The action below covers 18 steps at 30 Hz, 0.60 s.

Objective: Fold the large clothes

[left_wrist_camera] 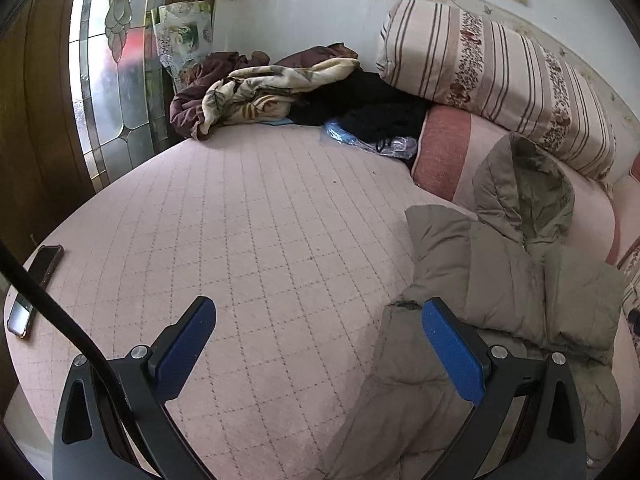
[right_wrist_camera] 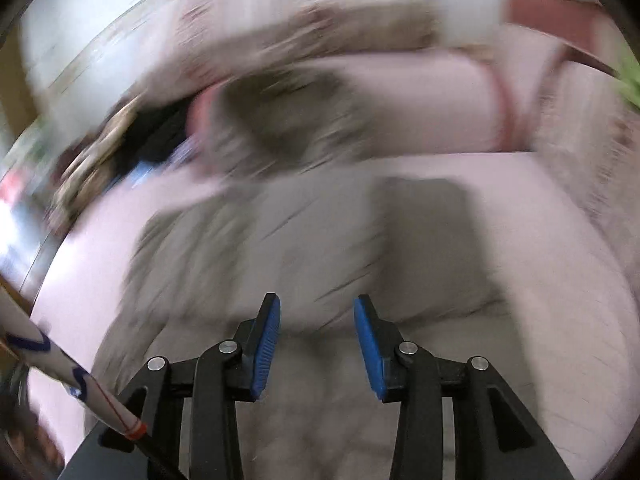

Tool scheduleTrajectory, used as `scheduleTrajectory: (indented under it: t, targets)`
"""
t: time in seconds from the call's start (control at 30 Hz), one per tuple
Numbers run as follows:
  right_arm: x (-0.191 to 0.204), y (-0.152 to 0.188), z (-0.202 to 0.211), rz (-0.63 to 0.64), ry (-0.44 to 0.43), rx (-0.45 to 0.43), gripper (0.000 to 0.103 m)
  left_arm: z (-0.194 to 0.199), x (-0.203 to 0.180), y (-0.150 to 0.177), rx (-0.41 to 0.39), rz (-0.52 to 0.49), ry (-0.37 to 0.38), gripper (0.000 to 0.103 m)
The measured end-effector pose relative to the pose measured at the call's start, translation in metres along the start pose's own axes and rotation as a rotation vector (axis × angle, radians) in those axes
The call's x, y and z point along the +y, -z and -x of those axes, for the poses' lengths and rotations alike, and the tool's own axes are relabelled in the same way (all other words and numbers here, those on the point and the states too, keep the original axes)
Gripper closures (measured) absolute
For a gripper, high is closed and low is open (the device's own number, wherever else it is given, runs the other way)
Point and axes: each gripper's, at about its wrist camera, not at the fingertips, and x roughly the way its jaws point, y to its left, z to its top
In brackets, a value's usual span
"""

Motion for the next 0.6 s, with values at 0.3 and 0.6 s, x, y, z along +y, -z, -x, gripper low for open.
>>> scheduleTrajectory:
  t: [0.3, 0.6]
  targets:
    - [0.015, -0.017, -0.095, -0.241, -0.139, 0.168, 0.082, -0.011, 0.024, -0.004, 0.011, 0.035, -0.053, 0.000]
    - [0.128, -0.008, -0.118, -0.100, -0.298, 0.235, 0.082, -0.018, 0.026, -0.006, 0.025, 0.044, -0.050, 0.000]
